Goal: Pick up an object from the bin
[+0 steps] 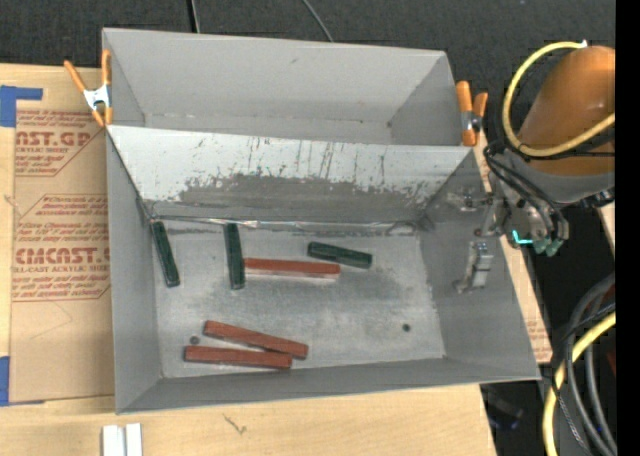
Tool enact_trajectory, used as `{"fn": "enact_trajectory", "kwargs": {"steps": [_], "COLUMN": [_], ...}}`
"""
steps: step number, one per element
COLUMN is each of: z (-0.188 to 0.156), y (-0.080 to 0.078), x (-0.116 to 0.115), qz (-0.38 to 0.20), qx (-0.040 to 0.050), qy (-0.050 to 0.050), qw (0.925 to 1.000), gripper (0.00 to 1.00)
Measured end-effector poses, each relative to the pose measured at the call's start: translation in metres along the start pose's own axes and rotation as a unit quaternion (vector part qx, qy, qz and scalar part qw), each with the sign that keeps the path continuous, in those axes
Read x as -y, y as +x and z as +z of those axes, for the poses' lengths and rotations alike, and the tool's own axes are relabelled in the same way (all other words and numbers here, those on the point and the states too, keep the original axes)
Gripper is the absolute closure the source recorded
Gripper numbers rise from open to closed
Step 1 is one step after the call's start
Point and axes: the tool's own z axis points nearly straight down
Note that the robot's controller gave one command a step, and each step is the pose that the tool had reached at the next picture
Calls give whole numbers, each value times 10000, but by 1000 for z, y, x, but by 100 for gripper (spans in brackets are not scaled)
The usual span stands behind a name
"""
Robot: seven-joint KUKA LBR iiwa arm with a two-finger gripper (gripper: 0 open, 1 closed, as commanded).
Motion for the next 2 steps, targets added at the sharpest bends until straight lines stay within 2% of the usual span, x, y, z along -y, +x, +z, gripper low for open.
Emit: {"fn": "enact_trajectory", "kwargs": {"steps": [1, 2], "z": [21, 83], "y": [5, -21], "x": [-28, -40], "qz": [-332, -490], "qx": [21, 34], "qy": [11, -4], "qw": [9994, 9988], "gripper": [0, 0]}}
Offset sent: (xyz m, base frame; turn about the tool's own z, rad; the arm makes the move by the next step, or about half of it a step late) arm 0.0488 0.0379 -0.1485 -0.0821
